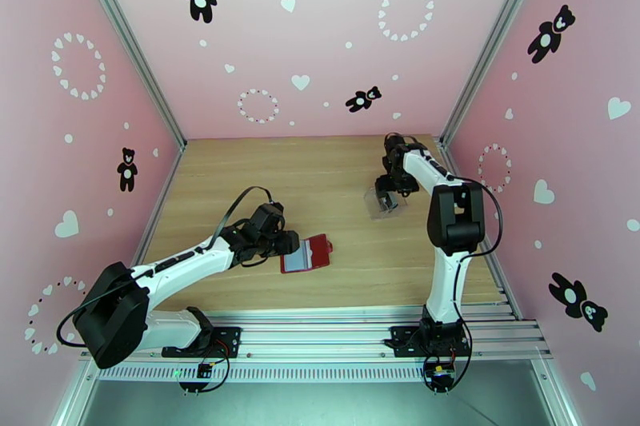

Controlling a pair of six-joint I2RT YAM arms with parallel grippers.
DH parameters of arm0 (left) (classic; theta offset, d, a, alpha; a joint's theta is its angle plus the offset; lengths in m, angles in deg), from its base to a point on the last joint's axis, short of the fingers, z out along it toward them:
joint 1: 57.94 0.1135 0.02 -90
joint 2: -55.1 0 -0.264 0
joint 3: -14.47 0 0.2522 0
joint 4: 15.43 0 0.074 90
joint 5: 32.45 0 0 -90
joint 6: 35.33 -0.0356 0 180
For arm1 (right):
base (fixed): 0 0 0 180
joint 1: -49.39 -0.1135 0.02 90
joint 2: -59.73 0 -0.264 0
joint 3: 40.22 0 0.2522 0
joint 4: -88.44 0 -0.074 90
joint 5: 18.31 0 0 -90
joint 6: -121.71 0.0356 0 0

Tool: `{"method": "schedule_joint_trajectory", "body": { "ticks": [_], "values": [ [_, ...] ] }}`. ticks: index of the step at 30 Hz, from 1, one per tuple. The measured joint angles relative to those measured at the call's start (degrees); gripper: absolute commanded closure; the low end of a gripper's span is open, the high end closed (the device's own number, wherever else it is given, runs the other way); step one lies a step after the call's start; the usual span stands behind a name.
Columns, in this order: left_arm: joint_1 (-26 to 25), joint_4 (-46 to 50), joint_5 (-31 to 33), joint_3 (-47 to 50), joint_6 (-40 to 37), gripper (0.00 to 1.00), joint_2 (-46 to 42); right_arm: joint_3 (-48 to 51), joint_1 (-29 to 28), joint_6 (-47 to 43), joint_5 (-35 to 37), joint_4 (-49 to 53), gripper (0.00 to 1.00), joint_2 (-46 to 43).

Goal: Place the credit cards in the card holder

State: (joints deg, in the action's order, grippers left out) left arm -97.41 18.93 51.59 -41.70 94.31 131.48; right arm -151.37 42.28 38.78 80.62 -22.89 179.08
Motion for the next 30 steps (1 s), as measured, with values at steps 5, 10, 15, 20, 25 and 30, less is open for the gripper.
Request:
{"method": "schedule_joint_trajectory", "body": {
  "ticks": [5,10,15,20,25,30],
  "values": [
    [0.0,0.0,0.0,0.0,0.0,0.49,0.0,-0.2,0.0,0.0,1.1,0.2,0.17,0.0],
    [0.0,0.0,0.0,0.0,0.0,0.49,0.0,-0.3,0.0,0.1,3.4,0.4,0.19,0.0],
    [0.0,0.0,0.0,0.0,0.0,0.49,0.0,-0.3,0.2,0.5,5.4,0.4,0.27,-1.7],
    [0.0,0.0,0.0,0.0,0.0,0.49,0.0,-0.1,1.2,1.0,6.1,0.2,0.42,-5.1],
    [0.0,0.0,0.0,0.0,0.0,0.49,0.0,0.3,1.8,1.3,5.0,0.0,0.45,-5.7],
    [0.0,0.0,0.0,0.0,0.0,0.49,0.0,0.9,1.8,1.2,0.5,-0.7,0.28,-5.7]
  ]
}}
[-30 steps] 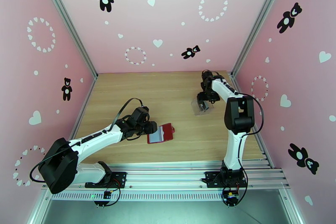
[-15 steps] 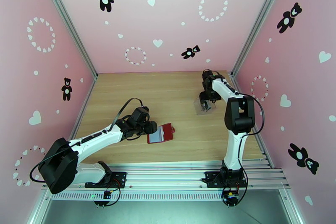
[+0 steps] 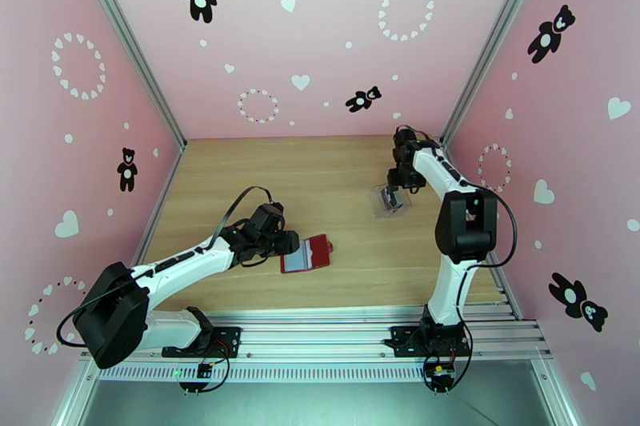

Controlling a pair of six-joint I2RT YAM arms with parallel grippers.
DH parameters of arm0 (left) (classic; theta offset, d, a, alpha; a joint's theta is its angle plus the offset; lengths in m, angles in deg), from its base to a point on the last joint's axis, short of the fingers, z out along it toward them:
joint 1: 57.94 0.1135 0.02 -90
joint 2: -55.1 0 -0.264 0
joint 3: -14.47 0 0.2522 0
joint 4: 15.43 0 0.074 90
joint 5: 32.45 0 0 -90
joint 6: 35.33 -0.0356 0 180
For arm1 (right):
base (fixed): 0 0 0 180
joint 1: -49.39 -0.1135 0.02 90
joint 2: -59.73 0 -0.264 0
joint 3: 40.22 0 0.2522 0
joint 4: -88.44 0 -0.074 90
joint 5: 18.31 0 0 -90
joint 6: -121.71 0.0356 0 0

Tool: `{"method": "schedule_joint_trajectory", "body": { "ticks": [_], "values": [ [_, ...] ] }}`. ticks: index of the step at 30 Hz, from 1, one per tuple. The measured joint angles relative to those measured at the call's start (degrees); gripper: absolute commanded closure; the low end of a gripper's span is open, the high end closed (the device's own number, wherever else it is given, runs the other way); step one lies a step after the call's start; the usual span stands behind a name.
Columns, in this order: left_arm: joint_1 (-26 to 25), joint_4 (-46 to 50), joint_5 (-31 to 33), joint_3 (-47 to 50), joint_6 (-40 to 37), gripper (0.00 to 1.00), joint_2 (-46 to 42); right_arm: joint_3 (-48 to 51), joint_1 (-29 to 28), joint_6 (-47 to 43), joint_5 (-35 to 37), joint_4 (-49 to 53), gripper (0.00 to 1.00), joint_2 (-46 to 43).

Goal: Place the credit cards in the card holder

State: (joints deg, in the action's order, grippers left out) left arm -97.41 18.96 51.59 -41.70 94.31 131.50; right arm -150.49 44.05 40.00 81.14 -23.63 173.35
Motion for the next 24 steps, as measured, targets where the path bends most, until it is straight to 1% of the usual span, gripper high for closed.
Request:
{"method": "schedule_joint_trajectory", "body": {
  "ticks": [4,9,13,24],
  "values": [
    [0.0,0.0,0.0,0.0,0.0,0.49,0.0,0.0,-0.2,-0.2,-4.9,-0.2,0.30,0.0],
    [0.0,0.0,0.0,0.0,0.0,0.49,0.0,0.0,-0.3,-0.2,-7.7,-0.3,0.36,0.1],
    [0.0,0.0,0.0,0.2,0.0,0.49,0.0,0.0,-0.3,-0.2,-7.8,-0.2,0.40,1.1],
    [0.0,0.0,0.0,0.3,0.0,0.49,0.0,0.0,-0.5,-0.2,-5.4,0.3,0.43,4.0]
  ]
}}
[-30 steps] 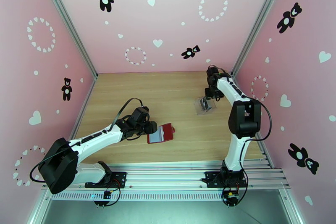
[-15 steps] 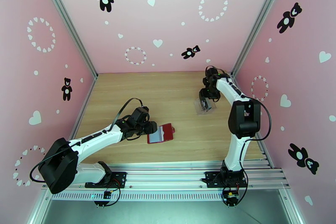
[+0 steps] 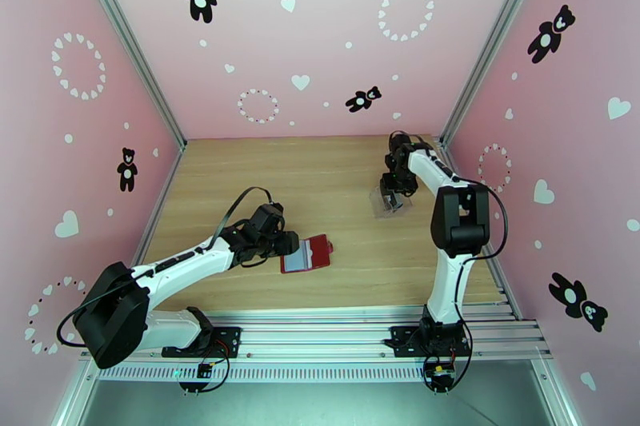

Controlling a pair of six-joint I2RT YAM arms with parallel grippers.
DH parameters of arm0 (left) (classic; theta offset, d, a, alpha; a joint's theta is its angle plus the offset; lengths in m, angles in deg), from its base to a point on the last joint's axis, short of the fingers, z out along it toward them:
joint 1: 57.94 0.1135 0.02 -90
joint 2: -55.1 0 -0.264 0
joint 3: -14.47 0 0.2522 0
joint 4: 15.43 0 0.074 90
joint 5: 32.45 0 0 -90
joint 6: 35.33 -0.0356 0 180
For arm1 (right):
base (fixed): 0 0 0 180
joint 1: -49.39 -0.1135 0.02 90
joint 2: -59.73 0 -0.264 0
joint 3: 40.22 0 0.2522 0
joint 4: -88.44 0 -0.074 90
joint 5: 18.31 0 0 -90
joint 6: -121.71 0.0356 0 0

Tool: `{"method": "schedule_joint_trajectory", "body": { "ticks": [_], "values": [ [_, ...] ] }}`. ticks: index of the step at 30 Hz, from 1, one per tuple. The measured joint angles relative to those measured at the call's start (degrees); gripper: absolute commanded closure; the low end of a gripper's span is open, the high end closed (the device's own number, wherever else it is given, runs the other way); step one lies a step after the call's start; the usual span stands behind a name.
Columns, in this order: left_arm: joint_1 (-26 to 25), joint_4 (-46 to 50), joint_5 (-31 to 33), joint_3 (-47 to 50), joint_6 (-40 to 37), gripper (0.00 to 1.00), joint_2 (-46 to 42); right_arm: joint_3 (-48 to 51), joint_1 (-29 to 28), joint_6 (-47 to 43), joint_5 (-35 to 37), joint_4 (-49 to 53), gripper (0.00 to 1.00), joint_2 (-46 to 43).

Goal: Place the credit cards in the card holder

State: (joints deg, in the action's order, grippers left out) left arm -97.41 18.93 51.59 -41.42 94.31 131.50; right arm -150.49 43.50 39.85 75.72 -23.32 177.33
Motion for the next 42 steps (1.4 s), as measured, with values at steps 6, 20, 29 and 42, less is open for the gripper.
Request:
{"method": "schedule_joint_trajectory", "body": {
  "ticks": [6,20,29,42],
  "values": [
    [0.0,0.0,0.0,0.0,0.0,0.49,0.0,0.0,-0.2,0.0,1.5,0.3,0.45,0.9],
    [0.0,0.0,0.0,0.0,0.0,0.49,0.0,-0.8,-0.6,0.0,3.4,1.0,0.49,2.1],
    [0.0,0.0,0.0,0.0,0.0,0.49,0.0,-0.9,-0.7,0.3,5.5,1.0,0.53,2.1],
    [0.0,0.0,0.0,0.0,0.0,0.49,0.0,-0.9,-0.7,0.5,7.6,1.0,0.54,2.1]
  ]
}}
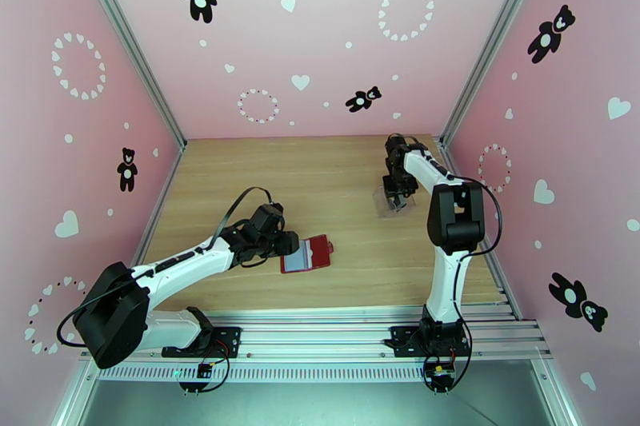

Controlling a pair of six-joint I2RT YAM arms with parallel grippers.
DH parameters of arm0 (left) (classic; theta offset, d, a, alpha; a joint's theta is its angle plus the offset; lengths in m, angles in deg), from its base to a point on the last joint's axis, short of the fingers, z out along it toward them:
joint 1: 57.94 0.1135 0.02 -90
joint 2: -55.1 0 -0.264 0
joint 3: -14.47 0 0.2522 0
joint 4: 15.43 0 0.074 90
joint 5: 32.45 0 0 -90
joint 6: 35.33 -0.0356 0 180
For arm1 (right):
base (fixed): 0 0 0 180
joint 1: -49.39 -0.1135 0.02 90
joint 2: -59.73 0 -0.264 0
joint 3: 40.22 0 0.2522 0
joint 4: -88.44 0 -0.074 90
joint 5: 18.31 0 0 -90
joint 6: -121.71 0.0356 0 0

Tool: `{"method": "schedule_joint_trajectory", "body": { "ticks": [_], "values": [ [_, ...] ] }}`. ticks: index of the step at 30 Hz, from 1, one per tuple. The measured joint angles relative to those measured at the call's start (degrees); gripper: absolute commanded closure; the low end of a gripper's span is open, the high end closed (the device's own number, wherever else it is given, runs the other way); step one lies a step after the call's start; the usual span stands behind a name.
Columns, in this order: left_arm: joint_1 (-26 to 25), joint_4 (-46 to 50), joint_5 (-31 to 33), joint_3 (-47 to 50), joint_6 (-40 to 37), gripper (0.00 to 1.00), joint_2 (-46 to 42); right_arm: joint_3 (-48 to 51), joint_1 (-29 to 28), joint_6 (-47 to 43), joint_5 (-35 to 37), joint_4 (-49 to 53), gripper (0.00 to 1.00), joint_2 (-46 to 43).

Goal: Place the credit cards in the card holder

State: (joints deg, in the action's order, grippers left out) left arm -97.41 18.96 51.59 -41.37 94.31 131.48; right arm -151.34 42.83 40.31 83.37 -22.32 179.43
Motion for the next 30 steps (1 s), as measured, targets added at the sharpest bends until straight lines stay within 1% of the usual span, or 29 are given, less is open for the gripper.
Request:
{"method": "schedule_joint_trajectory", "body": {
  "ticks": [6,11,14,19,22,23,24,26,28,30],
  "values": [
    [0.0,0.0,0.0,0.0,0.0,0.49,0.0,0.1,0.5,0.3,2.7,-0.4,0.55,-0.3],
    [0.0,0.0,0.0,0.0,0.0,0.49,0.0,1.8,1.8,0.9,3.4,-1.5,0.55,-3.3],
    [0.0,0.0,0.0,0.0,0.0,0.48,0.0,2.5,2.7,1.3,3.4,-1.8,0.59,-5.2],
    [0.0,0.0,0.0,0.0,0.0,0.48,0.0,3.0,3.3,1.6,2.7,-2.6,0.68,-5.5],
    [0.0,0.0,0.0,0.0,0.0,0.48,0.0,3.3,3.3,1.5,2.1,-2.8,0.69,-5.5],
    [0.0,0.0,0.0,0.0,0.0,0.48,0.0,3.4,3.3,1.5,1.9,-2.8,0.67,-5.5],
    [0.0,0.0,0.0,0.0,0.0,0.48,0.0,3.4,3.3,1.5,1.7,-2.8,0.63,-5.5],
    [0.0,0.0,0.0,0.0,0.0,0.48,0.0,3.5,3.3,1.3,0.9,-3.0,0.50,-5.5],
    [0.0,0.0,0.0,0.0,0.0,0.48,0.0,3.6,3.3,1.4,-0.2,-3.4,0.42,-5.5],
    [0.0,0.0,0.0,0.0,0.0,0.48,0.0,3.9,3.3,1.4,-1.4,-3.9,0.38,-5.5]
  ]
}}
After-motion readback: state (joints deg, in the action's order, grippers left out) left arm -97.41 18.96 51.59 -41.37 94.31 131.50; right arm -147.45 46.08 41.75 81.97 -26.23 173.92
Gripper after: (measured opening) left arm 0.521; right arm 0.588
